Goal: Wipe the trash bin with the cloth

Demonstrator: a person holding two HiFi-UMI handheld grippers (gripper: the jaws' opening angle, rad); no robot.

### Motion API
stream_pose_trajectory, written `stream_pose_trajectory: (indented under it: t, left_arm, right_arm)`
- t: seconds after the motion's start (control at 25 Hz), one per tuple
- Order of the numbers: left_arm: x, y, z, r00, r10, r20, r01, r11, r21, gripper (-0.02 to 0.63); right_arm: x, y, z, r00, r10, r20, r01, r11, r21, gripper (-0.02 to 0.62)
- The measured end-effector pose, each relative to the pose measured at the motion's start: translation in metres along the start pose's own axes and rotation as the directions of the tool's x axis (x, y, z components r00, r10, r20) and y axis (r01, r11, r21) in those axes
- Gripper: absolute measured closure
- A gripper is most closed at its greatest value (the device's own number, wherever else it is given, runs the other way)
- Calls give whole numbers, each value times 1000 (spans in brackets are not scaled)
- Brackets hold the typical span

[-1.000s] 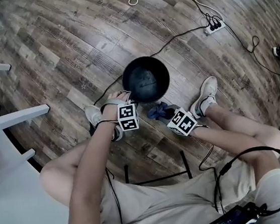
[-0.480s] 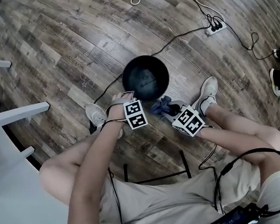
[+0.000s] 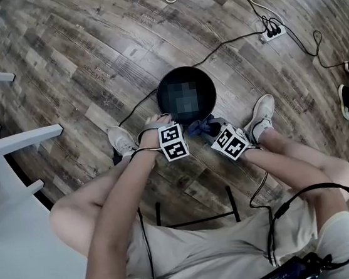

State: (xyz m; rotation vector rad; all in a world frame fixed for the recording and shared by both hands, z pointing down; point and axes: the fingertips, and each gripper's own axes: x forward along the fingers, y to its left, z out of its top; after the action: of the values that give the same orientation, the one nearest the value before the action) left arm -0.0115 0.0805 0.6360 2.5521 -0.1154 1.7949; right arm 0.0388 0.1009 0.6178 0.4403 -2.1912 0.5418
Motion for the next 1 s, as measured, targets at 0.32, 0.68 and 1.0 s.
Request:
stream_pose_trajectory:
  t: [0.32,0.68,1.0]
  left_arm:
    - [-6,-1,4,997,-37,73,34,999,32,508]
    - [-9,0,7,992,-62,109,58,998,40,514]
    - [-9,0,6,992,-55,115,50,998,46,515]
  right_arm:
    - [36,-12,-17,999,-18,-48,20,999,44,517]
    - [88,-25,-52,992,-31,-124,46,992,121,517]
    - [134,-35,-78,984,-96,-149,121,979,166,517]
